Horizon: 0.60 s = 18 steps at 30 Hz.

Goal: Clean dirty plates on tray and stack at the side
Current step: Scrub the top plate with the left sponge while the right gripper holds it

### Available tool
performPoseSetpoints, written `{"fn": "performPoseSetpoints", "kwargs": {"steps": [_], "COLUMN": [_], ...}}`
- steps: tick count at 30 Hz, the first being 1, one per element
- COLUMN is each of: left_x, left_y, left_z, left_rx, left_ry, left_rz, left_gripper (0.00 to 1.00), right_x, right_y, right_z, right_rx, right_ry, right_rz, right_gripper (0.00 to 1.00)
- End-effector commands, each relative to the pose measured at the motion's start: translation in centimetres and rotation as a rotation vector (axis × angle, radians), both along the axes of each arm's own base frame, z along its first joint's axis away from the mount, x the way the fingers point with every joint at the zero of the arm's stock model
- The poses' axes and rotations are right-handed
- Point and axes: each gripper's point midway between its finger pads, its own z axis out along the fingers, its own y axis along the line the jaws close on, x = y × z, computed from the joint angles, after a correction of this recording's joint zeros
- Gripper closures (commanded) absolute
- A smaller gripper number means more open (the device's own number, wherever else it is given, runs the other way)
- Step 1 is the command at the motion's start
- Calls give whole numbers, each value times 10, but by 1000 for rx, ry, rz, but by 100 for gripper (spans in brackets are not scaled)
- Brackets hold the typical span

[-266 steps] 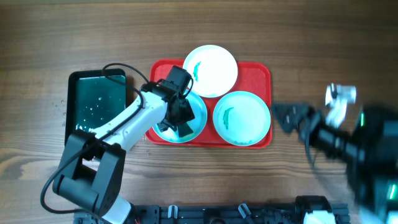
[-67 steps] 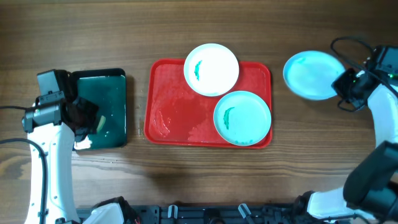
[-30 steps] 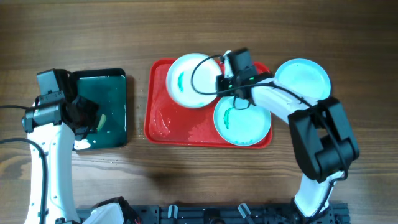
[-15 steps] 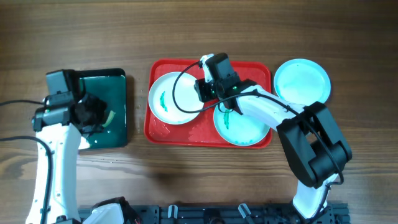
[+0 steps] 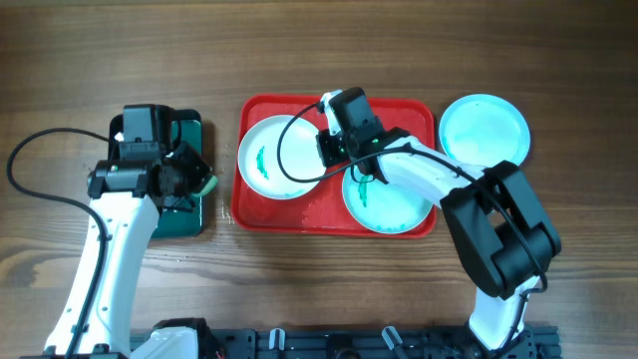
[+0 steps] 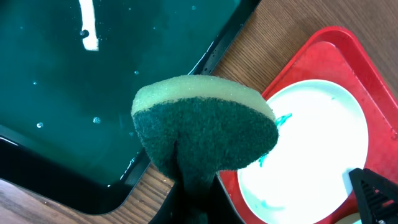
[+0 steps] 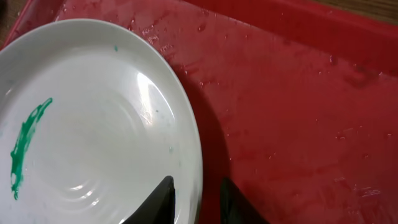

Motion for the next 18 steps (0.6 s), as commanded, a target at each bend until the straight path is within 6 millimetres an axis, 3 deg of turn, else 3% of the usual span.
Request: {"fn": "performPoseSetpoints", "kwargs": {"steps": [1,5,8,10,14,15,16,18], "left_x": [-1,-1,-1,1,19,23,33,38], "left_y": [-3,-13,-28,-42,-71,-79,-107,-116], "left_z": [-6,-5,-6,-9,-33,-38,-53,-65], "left_rx": [4,-19,-19,-19,-53,-76,-144,-148], "left_ry": [16,14,13,16,32,32,33,40], "left_rz": [-31,-60,-111,-154,-162,-177,-241,-259], "left_gripper": [96,96,96,96,96,96,96,96], "right_x": [-1,-9,-17,-33,-49,-51,-56,-57], "right_y": [-6,1,-1,4,0,1,5,7], "right_z": [-22,-29,-33,-36,-41,-41,-40,-39], "right_rx": [-38,16,56,90,136,141,161,169], "right_ry": [41,107,197,287,448,461,487,494], "right_rz": [-21,-47,-146,-124,-310,-308,-291,-284], "right_gripper": [78,96,96,96,96,96,96,96]}}
